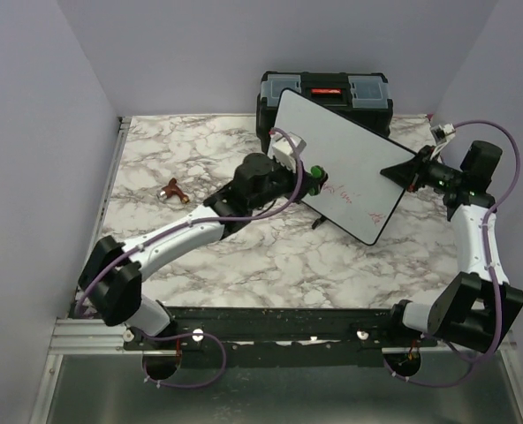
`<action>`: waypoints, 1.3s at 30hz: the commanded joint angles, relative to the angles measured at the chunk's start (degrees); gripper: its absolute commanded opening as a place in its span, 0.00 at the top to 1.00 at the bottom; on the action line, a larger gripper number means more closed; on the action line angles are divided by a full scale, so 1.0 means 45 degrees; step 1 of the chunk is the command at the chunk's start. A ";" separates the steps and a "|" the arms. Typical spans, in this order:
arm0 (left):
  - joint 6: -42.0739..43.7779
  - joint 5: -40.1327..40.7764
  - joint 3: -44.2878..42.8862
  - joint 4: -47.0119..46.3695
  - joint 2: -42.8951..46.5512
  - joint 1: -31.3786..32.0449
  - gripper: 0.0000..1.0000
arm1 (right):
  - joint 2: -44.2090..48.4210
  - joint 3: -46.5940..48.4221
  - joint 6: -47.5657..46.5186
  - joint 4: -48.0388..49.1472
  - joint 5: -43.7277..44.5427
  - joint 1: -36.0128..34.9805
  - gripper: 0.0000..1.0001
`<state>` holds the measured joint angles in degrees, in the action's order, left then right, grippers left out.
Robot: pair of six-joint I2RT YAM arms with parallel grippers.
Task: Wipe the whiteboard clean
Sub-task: Erase the whiteboard at the whiteboard stand.
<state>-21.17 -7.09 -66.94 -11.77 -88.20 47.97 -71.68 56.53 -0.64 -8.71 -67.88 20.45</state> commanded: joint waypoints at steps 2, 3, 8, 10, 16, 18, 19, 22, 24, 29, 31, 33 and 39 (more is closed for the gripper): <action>0.0427 -0.1242 0.1490 -0.0611 0.2018 -0.1177 1.00 | -0.0255 0.1583 0.0953 0.0290 -0.2115 -0.0048 0.99; 0.0427 -0.1275 0.1814 -0.0561 0.2322 -0.1359 1.00 | -0.0314 0.1681 0.1165 0.0307 -0.2328 -0.0069 0.99; 0.0295 -0.1412 0.3576 -0.0589 0.4097 -0.2069 1.00 | -0.0141 0.1639 0.1822 0.0300 -0.2484 -0.0606 0.99; 0.0261 -0.1379 0.4130 -0.0484 0.4665 -0.2264 1.00 | -0.0042 0.1598 0.2004 0.0352 -0.2361 -0.0988 0.99; 0.0174 -0.1140 0.5683 -0.0052 0.6140 -0.2841 1.00 | 0.0025 0.1487 0.1824 -0.0076 -0.2316 -0.1917 0.99; 0.0086 -0.1139 0.6245 0.0042 0.6725 -0.3134 1.00 | -0.0023 0.1419 0.1342 -0.0630 -0.2366 -0.1990 0.99; 0.0076 -0.1123 0.6508 0.0125 0.7028 -0.3272 1.00 | -0.0041 0.1450 0.0828 -0.1143 -0.2377 -0.2014 0.99; 0.0024 -0.1182 0.7260 0.0380 0.7831 -0.3796 1.00 | -0.0303 0.1661 -0.1055 -0.3067 -0.2329 -0.2229 0.99; -0.0021 -0.1414 0.7627 0.0446 0.8124 -0.4226 1.00 | -0.0482 0.1780 -0.2207 -0.4155 -0.2104 -0.2446 0.99; -0.0101 -0.1940 0.8358 0.0116 0.7876 -0.5116 1.00 | -0.0609 0.1737 -0.3874 -0.5714 -0.1441 -0.2569 0.99; -0.0138 -0.1982 0.8660 -0.0194 0.7283 -0.5344 1.00 | -0.0602 0.1567 -0.4300 -0.5921 -0.1242 -0.2560 0.99; -0.0247 -0.2023 0.8807 -0.0558 0.6484 -0.5528 1.00 | -0.0668 0.1454 -0.4839 -0.6188 -0.1056 -0.2573 0.99; -0.0194 -0.0525 0.8063 -0.1285 0.3917 -0.5561 1.00 | -0.0919 0.1373 -0.5601 -0.6658 -0.0913 -0.2588 0.99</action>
<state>-21.91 -13.45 -28.56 -12.78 -65.54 23.20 -75.05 61.67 -20.62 -34.81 -73.10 9.26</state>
